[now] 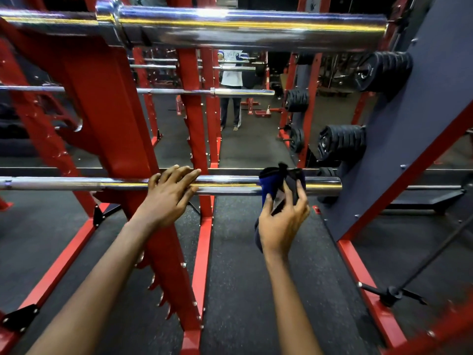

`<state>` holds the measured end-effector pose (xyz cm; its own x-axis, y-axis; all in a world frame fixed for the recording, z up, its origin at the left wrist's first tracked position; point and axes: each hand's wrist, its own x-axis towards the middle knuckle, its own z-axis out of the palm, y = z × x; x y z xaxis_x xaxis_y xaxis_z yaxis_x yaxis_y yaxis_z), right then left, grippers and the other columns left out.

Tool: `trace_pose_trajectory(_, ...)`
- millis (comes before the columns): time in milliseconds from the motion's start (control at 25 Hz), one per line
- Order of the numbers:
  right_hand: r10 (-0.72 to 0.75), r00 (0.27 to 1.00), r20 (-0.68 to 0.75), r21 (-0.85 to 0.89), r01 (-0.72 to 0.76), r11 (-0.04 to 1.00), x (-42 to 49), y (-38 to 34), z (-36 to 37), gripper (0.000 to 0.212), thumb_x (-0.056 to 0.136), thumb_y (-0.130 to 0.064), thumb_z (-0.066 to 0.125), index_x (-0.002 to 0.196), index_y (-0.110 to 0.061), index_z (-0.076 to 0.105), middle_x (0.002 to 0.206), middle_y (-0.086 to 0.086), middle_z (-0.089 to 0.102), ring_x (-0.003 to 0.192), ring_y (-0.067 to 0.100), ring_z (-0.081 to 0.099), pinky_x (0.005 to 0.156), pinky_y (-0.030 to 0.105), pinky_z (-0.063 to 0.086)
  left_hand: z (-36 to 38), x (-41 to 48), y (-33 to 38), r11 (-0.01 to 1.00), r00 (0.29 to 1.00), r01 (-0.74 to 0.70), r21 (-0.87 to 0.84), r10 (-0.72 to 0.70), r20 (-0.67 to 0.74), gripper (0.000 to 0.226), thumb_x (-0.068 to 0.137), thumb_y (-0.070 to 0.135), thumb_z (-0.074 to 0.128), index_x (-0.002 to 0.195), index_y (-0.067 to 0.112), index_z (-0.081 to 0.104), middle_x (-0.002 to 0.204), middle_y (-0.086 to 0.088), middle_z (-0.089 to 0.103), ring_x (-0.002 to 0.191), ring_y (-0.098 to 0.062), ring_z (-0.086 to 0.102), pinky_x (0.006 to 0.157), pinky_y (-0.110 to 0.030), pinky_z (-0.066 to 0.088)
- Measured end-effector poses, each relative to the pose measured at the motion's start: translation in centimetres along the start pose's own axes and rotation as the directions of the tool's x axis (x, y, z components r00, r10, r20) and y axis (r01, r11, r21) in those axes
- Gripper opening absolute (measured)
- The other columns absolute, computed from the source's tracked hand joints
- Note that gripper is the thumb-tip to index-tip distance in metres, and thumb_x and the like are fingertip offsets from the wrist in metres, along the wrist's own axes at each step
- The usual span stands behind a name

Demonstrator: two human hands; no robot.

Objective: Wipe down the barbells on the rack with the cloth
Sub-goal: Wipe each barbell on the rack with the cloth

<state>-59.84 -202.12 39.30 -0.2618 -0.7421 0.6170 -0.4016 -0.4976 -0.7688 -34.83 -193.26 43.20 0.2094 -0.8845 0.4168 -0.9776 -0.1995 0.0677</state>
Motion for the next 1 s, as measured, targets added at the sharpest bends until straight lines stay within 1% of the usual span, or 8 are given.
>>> trace_pose_trajectory(120, -0.056, 0.993, 0.103, -0.093, 0.065, 0.994, -0.7, -2.3, 1.5, 0.052, 0.088, -0.011, 0.075, 0.139, -0.018, 0.064, 0.153, 0.009, 0.048, 0.13, 0.033, 0.043, 0.112, 0.04, 0.038, 0.1, -0.2, -0.4, 0.999, 1.0, -0.028, -0.042, 0.028, 0.005, 0.058, 0.101, 0.059, 0.016, 0.154, 0.043, 0.03, 0.156, 0.005, 0.037, 0.147, -0.022, 0.03, 0.117, -0.05, 0.02)
trace_pose_trajectory(240, -0.255, 0.919, 0.3, -0.134, 0.305, 0.943, -1.0, -3.6, 2.4, 0.056, 0.09, -0.017, 0.074, 0.144, -0.025, 0.06, 0.155, 0.003, 0.046, 0.133, 0.028, 0.04, 0.112, 0.044, 0.043, 0.0, -0.5, -0.8, 0.996, 0.998, -0.054, -0.072, 0.055, 0.01, 0.057, 0.101, 0.058, 0.016, 0.157, 0.044, 0.022, 0.159, 0.006, 0.031, 0.15, -0.02, 0.026, 0.119, -0.046, 0.013)
trace_pose_trajectory(320, -0.252, 0.929, 0.271, -0.194, 0.309, 0.931, 0.5, -3.5, 2.7, 0.048, 0.092, -0.029, 0.07, 0.139, -0.028, 0.063, 0.154, 0.001, 0.049, 0.134, 0.027, 0.044, 0.111, 0.047, 0.039, -0.1, -1.0, -1.5, 0.995, 0.998, -0.065, -0.072, 0.066, -0.001, 0.058, 0.102, 0.057, 0.015, 0.158, 0.044, 0.02, 0.161, 0.008, 0.029, 0.151, -0.019, 0.024, 0.12, -0.044, 0.01)
trace_pose_trajectory(400, -0.175, 0.968, 0.18, -0.243, 0.216, 0.946, 2.2, -3.4, 2.9, 0.043, 0.092, -0.038, 0.065, 0.132, -0.025, 0.067, 0.152, 0.001, 0.052, 0.133, 0.028, 0.048, 0.113, 0.049, 0.036, -0.3, -1.6, -2.6, 0.995, 0.998, -0.055, -0.082, 0.054, -0.012, 0.056, 0.102, 0.057, 0.015, 0.157, 0.046, 0.018, 0.161, 0.01, 0.03, 0.151, -0.018, 0.022, 0.121, -0.043, 0.007)
trace_pose_trajectory(520, -0.21, 0.966, 0.148, -0.212, 0.239, 0.947, 2.1, -3.8, 3.9, 0.039, 0.093, -0.037, 0.059, 0.125, -0.017, 0.07, 0.145, 0.004, 0.058, 0.128, 0.031, 0.051, 0.109, 0.046, 0.043, -0.7, -2.1, -4.3, 0.989, 1.0, -0.022, -0.144, 0.025, 0.015, 0.052, 0.103, 0.055, 0.015, 0.156, 0.053, 0.012, 0.152, 0.013, 0.041, 0.15, -0.016, 0.022, 0.122, -0.044, 0.005)
trace_pose_trajectory(640, -0.289, 0.932, 0.22, -0.181, 0.33, 0.927, -0.8, -6.5, 6.2, 0.031, 0.099, -0.037, 0.06, 0.123, -0.02, 0.071, 0.139, 0.001, 0.061, 0.126, 0.027, 0.05, 0.105, 0.043, 0.046, -0.8, -1.9, -5.1, 0.989, 0.999, -0.051, -0.141, 0.052, 0.001, 0.051, 0.104, 0.052, 0.017, 0.155, 0.054, 0.015, 0.138, 0.014, 0.049, 0.141, -0.013, 0.033, 0.119, -0.044, 0.009)
trace_pose_trajectory(800, -0.392, 0.85, 0.352, -0.17, 0.47, 0.866, -2.1, -8.2, 8.0, 0.04, 0.104, -0.052, 0.05, 0.125, -0.024, 0.07, 0.141, -0.004, 0.059, 0.127, 0.023, 0.05, 0.105, 0.04, 0.045, 0.1, -2.1, -4.9, 0.988, 0.994, -0.089, -0.126, 0.08, -0.077, 0.052, 0.104, 0.053, 0.017, 0.156, 0.048, 0.018, 0.133, 0.012, 0.051, 0.137, -0.014, 0.038, 0.118, -0.042, 0.01)
trace_pose_trajectory(1000, -0.27, 0.955, 0.122, -0.22, 0.291, 0.931, 0.0, -6.2, 6.4, 0.04, 0.101, -0.047, 0.054, 0.122, -0.019, 0.072, 0.138, 0.0, 0.062, 0.12, 0.028, 0.056, 0.1, 0.044, 0.049, 0.1, -3.2, -7.7, 0.995, 0.996, -0.04, -0.091, 0.032, -0.083, 0.054, 0.103, 0.058, 0.013, 0.157, 0.05, 0.015, 0.156, 0.011, 0.039, 0.15, -0.014, 0.023, 0.122, -0.044, 0.002)
